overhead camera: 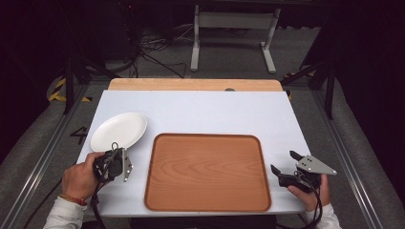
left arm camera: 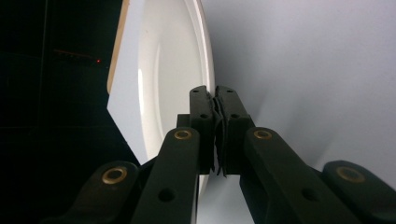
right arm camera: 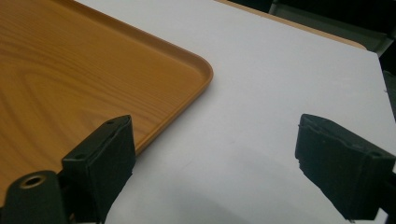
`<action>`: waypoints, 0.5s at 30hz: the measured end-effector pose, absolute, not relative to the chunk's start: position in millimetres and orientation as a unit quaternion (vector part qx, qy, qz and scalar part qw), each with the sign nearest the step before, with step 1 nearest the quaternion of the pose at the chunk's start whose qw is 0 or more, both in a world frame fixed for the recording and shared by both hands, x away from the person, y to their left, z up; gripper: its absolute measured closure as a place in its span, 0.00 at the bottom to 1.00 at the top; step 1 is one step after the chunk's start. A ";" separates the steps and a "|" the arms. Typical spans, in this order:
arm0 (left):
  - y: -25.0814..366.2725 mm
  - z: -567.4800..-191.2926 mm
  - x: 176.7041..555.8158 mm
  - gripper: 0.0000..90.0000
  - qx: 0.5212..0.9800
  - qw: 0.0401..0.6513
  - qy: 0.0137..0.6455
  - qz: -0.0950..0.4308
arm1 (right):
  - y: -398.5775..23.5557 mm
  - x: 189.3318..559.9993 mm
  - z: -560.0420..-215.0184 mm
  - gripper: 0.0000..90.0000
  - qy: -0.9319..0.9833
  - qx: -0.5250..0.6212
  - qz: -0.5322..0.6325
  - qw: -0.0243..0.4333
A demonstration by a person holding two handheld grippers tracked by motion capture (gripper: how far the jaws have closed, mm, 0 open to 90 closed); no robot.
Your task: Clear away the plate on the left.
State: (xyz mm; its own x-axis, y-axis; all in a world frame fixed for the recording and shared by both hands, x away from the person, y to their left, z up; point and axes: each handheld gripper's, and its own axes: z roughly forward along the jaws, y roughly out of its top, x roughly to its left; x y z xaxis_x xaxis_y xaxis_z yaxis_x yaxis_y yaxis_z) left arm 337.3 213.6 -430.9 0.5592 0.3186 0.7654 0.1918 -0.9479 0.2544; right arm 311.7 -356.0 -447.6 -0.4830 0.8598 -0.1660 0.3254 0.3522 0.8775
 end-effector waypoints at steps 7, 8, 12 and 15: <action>213.5 -424.0 335.9 0.95 0.873 0.086 0.150 0.456 | -355.5 310.5 -446.2 0.14 0.754 0.391 0.417 0.324; 213.9 -422.9 336.0 0.95 0.872 0.090 0.151 0.456 | -355.7 310.8 -446.4 0.14 0.754 0.391 0.417 0.324; 213.3 -419.4 337.5 0.96 0.870 0.091 0.152 0.460 | -356.0 310.7 -446.7 0.14 0.755 0.391 0.416 0.323; 211.1 -415.8 336.9 0.96 0.869 0.093 0.148 0.464 | -356.9 310.4 -446.2 0.14 0.752 0.394 0.418 0.324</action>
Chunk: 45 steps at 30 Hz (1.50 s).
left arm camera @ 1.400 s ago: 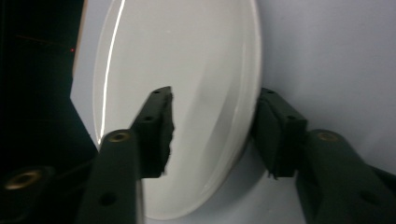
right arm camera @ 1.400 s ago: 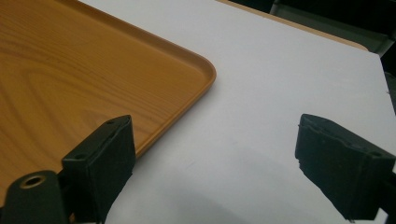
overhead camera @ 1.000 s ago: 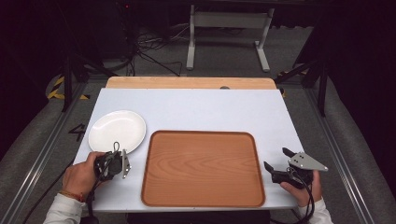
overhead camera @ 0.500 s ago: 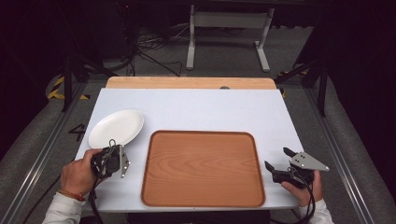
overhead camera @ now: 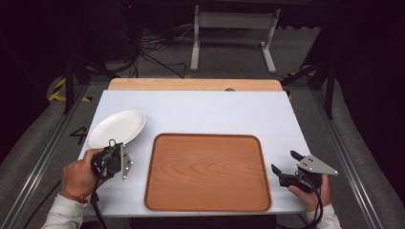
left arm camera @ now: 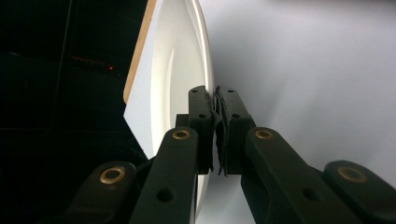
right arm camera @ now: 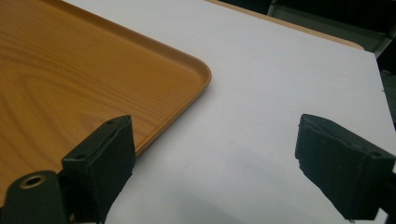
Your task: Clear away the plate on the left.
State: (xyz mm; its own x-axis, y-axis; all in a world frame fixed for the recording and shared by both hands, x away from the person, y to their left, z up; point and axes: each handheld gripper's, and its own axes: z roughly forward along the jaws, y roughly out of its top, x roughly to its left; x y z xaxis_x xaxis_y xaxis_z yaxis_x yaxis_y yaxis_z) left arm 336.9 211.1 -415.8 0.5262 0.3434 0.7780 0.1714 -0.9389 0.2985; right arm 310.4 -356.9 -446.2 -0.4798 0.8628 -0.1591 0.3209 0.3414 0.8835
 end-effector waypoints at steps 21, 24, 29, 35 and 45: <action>174.3 -390.8 320.0 0.95 0.863 0.137 0.092 0.477 | -353.9 311.1 -447.2 0.14 0.755 0.393 0.412 0.326; 164.8 -386.3 317.0 0.95 0.863 0.145 0.080 0.477 | -354.4 310.9 -447.5 0.14 0.755 0.393 0.411 0.327; 147.6 -382.2 311.3 0.95 0.864 0.150 0.053 0.478 | -354.4 310.6 -446.6 0.14 0.755 0.393 0.411 0.327; 127.3 -380.1 304.6 0.95 0.865 0.167 0.025 0.473 | -354.8 310.8 -446.7 0.14 0.754 0.394 0.412 0.327; 94.8 -378.7 290.6 0.95 0.862 0.190 -0.036 0.468 | -355.4 311.9 -447.2 0.14 0.753 0.396 0.415 0.323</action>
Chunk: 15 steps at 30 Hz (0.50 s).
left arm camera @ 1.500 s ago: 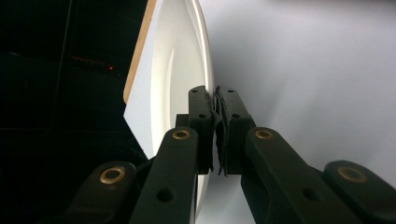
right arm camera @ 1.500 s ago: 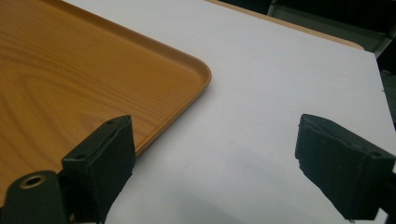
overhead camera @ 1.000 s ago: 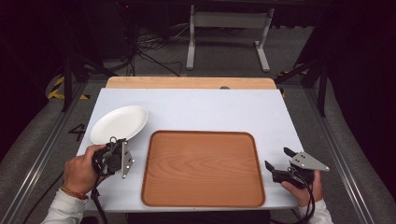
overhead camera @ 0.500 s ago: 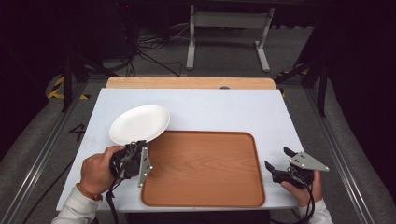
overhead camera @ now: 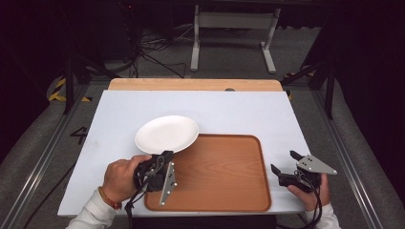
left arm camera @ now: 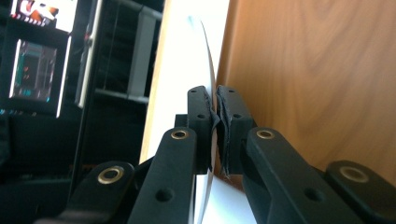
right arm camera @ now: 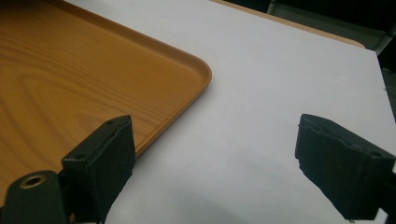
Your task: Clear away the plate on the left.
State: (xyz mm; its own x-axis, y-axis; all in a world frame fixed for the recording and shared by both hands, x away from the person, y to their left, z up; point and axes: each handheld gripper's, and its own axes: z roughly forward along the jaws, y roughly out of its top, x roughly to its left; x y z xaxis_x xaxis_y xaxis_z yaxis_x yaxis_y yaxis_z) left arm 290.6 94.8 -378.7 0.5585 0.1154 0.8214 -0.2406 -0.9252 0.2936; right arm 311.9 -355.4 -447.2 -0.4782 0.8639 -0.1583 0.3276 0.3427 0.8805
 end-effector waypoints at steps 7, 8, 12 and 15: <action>78.3 -382.3 286.8 0.94 0.863 0.191 -0.061 0.463 | -355.2 311.2 -446.8 0.14 0.752 0.397 0.412 0.328; 74.0 -383.1 285.8 0.95 0.866 0.192 -0.069 0.457 | -355.8 311.4 -446.6 0.14 0.751 0.398 0.413 0.328; 67.6 -384.4 281.8 0.95 0.865 0.198 -0.080 0.453 | -355.9 311.6 -446.6 0.14 0.751 0.398 0.413 0.327; 60.7 -386.6 276.3 0.94 0.865 0.204 -0.089 0.451 | -355.8 311.9 -446.6 0.14 0.749 0.401 0.410 0.332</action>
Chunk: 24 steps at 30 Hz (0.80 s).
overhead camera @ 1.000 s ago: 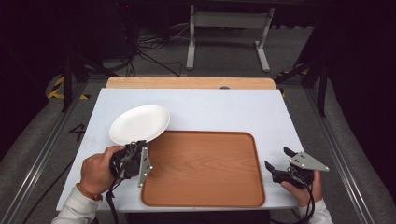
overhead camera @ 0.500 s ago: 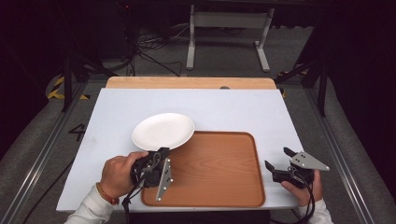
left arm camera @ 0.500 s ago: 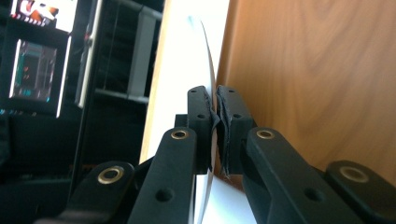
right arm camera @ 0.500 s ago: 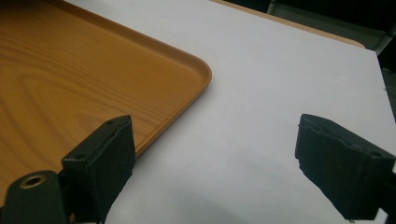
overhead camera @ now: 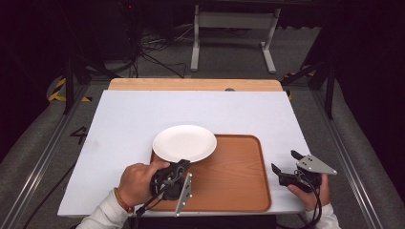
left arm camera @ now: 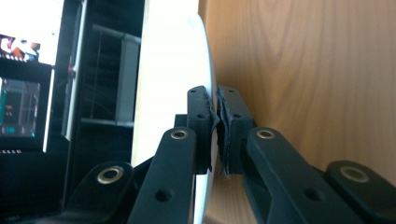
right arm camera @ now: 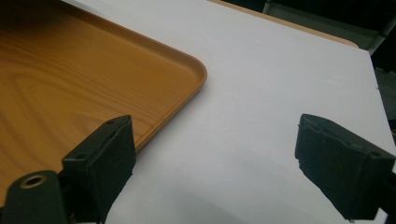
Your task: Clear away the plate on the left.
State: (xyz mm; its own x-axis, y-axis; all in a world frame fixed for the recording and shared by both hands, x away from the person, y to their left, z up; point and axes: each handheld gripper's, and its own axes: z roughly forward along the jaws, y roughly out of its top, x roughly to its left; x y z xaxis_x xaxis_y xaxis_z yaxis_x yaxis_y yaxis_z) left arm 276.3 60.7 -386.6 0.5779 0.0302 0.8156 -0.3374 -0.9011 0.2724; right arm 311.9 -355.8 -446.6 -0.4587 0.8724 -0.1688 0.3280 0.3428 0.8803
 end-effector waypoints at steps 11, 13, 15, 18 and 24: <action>34.7 -393.4 260.0 0.94 0.865 0.215 -0.138 0.432 | -353.9 312.2 -447.5 0.15 0.754 0.396 0.405 0.332; 30.9 -395.9 257.0 0.94 0.865 0.218 -0.144 0.429 | -353.7 311.8 -447.2 0.14 0.753 0.397 0.403 0.335; 26.8 -398.6 254.4 0.94 0.866 0.215 -0.151 0.427 | -353.5 311.6 -447.5 0.15 0.755 0.395 0.401 0.336; 22.0 -403.3 254.4 0.95 0.868 0.206 -0.161 0.422 | -353.1 312.5 -448.3 0.14 0.757 0.395 0.401 0.333; 17.7 -412.7 255.2 0.96 0.879 0.210 -0.168 0.394 | -353.7 312.6 -448.4 0.14 0.757 0.395 0.401 0.331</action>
State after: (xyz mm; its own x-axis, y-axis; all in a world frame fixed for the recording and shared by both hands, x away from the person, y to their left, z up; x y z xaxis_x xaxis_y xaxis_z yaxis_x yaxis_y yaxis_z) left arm 255.2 17.7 -412.7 0.6328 -0.1302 0.7633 -0.4607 -0.8556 0.2360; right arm 312.6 -353.7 -448.4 -0.4689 0.8636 -0.1854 0.3321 0.3669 0.8690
